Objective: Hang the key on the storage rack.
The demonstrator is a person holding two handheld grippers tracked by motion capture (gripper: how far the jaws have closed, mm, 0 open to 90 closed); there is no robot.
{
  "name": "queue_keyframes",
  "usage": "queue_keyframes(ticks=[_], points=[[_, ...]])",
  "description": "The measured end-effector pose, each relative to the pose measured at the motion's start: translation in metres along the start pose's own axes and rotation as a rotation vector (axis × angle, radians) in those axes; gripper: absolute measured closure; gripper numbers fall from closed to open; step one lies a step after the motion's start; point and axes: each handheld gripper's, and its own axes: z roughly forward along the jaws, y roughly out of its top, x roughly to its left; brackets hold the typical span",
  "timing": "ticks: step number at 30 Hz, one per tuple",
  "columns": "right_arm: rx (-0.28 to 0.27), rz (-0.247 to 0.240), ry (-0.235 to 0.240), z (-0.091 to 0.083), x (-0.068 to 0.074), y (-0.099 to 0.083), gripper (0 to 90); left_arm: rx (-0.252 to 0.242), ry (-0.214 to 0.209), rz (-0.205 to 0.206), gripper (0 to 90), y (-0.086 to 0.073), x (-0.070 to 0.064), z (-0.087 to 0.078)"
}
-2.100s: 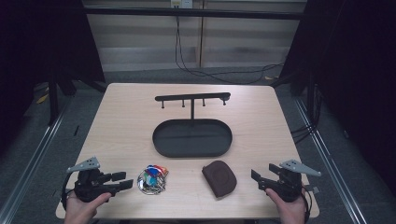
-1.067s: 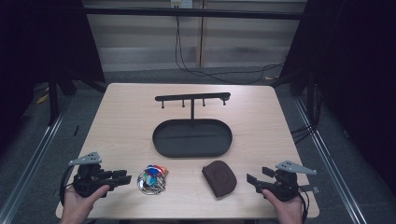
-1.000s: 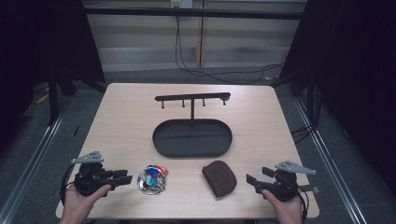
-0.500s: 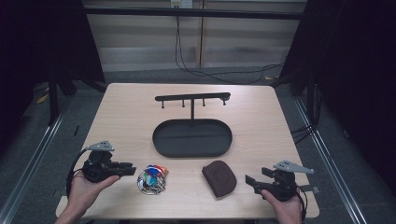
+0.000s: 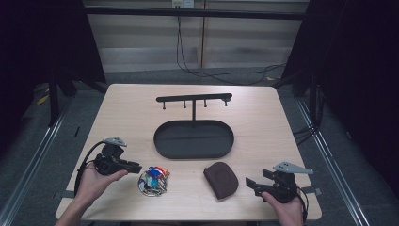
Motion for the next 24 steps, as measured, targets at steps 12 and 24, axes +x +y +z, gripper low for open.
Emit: queue_keyframes(ticks=[12, 24], points=[[0.026, -0.002, -0.001, 0.003, 0.0, 0.0, 19.1, 0.177, 0.02, -0.017, 77.5, 0.017, 0.0, 0.019], [0.045, -0.01, 0.002, 0.005, 0.0, 0.0, 18.8, 0.324, 0.077, 0.021, 77.9, 0.033, -0.007, 0.033]])
